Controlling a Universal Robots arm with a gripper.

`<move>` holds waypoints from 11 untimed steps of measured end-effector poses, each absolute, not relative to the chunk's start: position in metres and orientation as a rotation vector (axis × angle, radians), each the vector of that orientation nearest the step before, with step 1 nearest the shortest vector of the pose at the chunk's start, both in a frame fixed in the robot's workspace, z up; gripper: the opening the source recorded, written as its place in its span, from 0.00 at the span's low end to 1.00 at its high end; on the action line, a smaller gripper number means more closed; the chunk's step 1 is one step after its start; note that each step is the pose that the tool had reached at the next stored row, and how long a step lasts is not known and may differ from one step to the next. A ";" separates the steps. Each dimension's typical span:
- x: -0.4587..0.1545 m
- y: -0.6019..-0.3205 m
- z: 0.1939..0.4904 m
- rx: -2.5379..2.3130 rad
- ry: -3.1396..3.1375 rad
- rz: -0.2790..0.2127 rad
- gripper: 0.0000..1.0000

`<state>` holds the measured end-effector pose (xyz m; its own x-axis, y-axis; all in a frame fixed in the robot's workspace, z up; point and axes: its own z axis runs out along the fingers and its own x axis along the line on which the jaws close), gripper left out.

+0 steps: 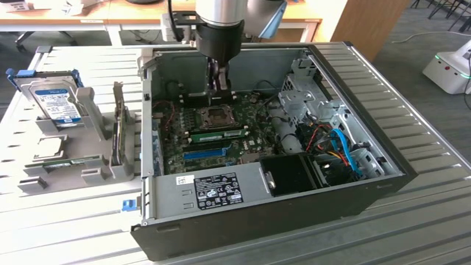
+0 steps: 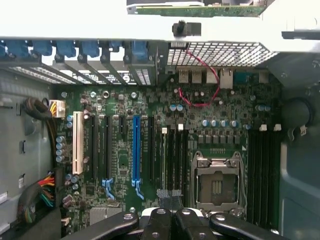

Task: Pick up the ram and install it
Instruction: 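Press down the ram until it locks into place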

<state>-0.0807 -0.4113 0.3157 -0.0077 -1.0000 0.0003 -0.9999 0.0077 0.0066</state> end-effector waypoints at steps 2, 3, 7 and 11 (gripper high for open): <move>-0.078 -0.411 0.316 2.209 -2.227 -0.007 0.10; -0.077 -0.411 0.316 2.209 -2.226 -0.007 0.10; -0.071 -0.411 0.316 2.209 -2.226 -0.007 0.10; -0.066 -0.411 0.316 2.209 -2.226 -0.007 0.10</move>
<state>-0.0663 -0.4113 0.3157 -0.0076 -1.0000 0.0004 -0.9999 0.0076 0.0068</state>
